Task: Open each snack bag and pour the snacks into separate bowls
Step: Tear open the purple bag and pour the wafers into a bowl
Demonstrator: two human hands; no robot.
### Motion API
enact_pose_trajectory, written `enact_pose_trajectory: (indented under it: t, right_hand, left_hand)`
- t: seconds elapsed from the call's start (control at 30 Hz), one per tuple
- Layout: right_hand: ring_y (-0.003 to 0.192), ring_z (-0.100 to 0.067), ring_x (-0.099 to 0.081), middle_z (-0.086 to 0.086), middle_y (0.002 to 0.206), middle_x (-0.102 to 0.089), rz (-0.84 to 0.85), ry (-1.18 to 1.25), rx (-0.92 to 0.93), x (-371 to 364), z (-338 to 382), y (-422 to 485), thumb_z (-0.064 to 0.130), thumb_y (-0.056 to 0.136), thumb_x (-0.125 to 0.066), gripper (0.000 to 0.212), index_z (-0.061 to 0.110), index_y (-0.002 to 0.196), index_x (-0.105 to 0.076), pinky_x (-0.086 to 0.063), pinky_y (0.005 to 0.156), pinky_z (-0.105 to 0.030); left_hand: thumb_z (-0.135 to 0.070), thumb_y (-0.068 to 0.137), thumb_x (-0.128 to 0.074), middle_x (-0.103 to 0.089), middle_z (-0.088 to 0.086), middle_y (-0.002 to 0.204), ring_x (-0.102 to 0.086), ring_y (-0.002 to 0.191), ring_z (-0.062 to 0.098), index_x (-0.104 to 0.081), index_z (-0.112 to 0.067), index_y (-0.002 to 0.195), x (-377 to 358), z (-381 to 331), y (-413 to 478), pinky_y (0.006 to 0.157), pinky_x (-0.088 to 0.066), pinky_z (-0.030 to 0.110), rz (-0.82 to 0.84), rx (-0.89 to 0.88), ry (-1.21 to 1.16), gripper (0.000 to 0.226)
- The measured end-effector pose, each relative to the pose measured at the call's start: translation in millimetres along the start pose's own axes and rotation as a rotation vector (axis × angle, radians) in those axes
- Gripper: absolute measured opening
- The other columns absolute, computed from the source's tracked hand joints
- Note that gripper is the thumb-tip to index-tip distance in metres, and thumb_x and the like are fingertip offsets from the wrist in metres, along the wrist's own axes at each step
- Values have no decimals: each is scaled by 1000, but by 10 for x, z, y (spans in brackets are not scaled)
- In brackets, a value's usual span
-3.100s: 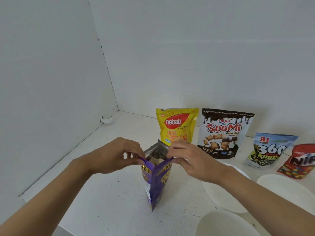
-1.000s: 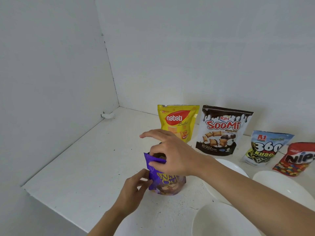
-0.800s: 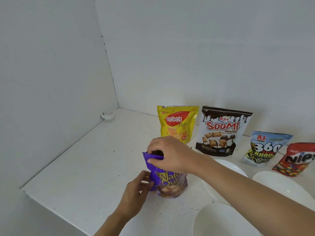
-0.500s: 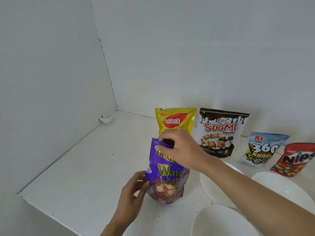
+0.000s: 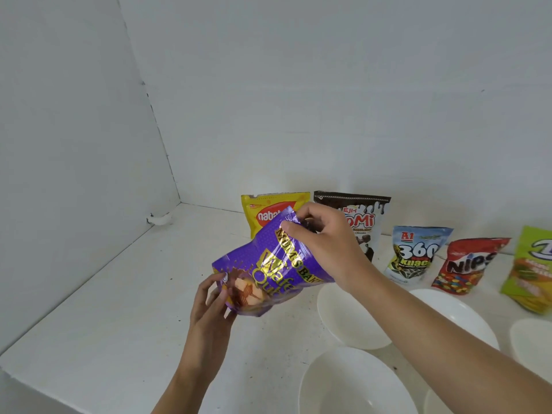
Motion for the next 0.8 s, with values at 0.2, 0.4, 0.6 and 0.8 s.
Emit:
enact_pose_trajectory:
  t: [0.2,0.4,0.6,0.8]
  right_hand:
    - [78,-44,-59,-35,88,-58,-23,129,-47,232,35,-309,30,86,-73,32,1,84,-60,-43,71,-42]
    - [79,-46,-61,-35,90,-58,-49,229,-120,367,12,-724,33,84,-74,34,3,84,-58,-47,72,-49]
    - [83,-44,-61,-29,89,-57,-98,275,-125,489,-19,-992,30,85,-77,34,4,79,-56,-50,78,-61]
    - [86,-38,-65,-23,85,-63,-128,173,-85,664,-15,-1187,15,88,-76,27,-2,78,-57,-55,72,-40]
  left_hand:
    - [-13,101,-45,-51,12,148,-47,138,40,-46,-24,141,-252,-73,-132,108,-32,70,43,16,13,41]
    - [-24,94,-57,-67,5,123,-68,107,28,-55,-28,130,-501,-159,-321,82,-54,62,49,46,23,36]
    - [-14,94,-53,-63,8,113,-70,91,25,-56,-21,115,-557,-307,-440,63,-61,43,28,-69,106,22]
    - [-12,91,-56,-65,5,109,-70,85,22,-60,-14,103,-577,-391,-540,60,-61,35,47,-98,177,12]
Point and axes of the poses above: each hand's wrist, its own y-axis towards the middle knuckle, its own x-axis out of the back of the hand, z = x × y, the point moved 4 cm from there along y, towards the middle knuckle
